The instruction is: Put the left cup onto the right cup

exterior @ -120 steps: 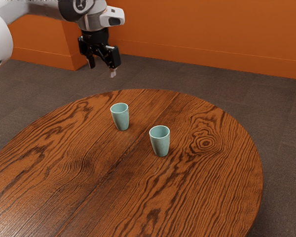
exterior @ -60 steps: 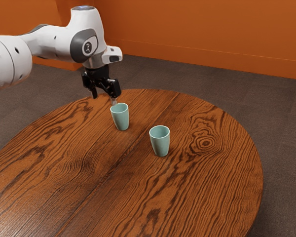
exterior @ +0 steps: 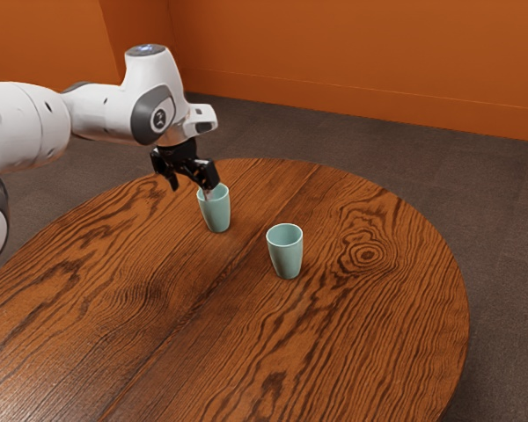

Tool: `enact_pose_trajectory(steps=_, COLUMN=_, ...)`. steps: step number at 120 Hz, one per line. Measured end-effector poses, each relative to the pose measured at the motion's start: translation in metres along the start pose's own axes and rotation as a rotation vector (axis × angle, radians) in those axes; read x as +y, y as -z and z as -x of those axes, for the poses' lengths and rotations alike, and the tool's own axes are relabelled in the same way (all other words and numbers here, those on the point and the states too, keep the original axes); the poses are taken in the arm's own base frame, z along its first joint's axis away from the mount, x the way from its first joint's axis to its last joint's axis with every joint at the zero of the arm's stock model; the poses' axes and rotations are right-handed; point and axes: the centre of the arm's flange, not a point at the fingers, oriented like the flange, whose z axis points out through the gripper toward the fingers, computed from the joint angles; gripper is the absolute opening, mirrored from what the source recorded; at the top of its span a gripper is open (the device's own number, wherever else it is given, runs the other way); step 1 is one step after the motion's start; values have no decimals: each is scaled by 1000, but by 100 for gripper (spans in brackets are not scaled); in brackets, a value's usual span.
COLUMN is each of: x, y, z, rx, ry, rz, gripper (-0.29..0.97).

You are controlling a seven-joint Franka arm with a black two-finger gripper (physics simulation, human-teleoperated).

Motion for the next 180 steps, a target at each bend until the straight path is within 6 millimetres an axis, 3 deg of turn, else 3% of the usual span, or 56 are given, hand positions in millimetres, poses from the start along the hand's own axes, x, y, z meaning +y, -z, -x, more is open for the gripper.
enact_pose_trajectory(steps=15, x=-3, y=-15, z=-8, rx=1, ry=5, rz=-6, gripper=66)
enact_pose_trajectory(steps=37, x=1, y=-30, z=-38, rx=34, ry=-8, rz=-12, gripper=66)
enact_pose_trajectory(steps=74, x=1, y=-52, z=-60, rx=2, ry=-1, rz=-3, gripper=66)
enact_pose_trajectory(steps=127, x=0, y=-91, z=-73, rx=-120, ry=1, rz=19, gripper=66)
enact_pose_trajectory(steps=160, x=6, y=-62, z=-91, rx=-72, ry=-16, rz=20, gripper=66)
enact_pose_trajectory(steps=180, x=12, y=-67, z=-101, rx=-62, ry=-30, rz=13, gripper=66)
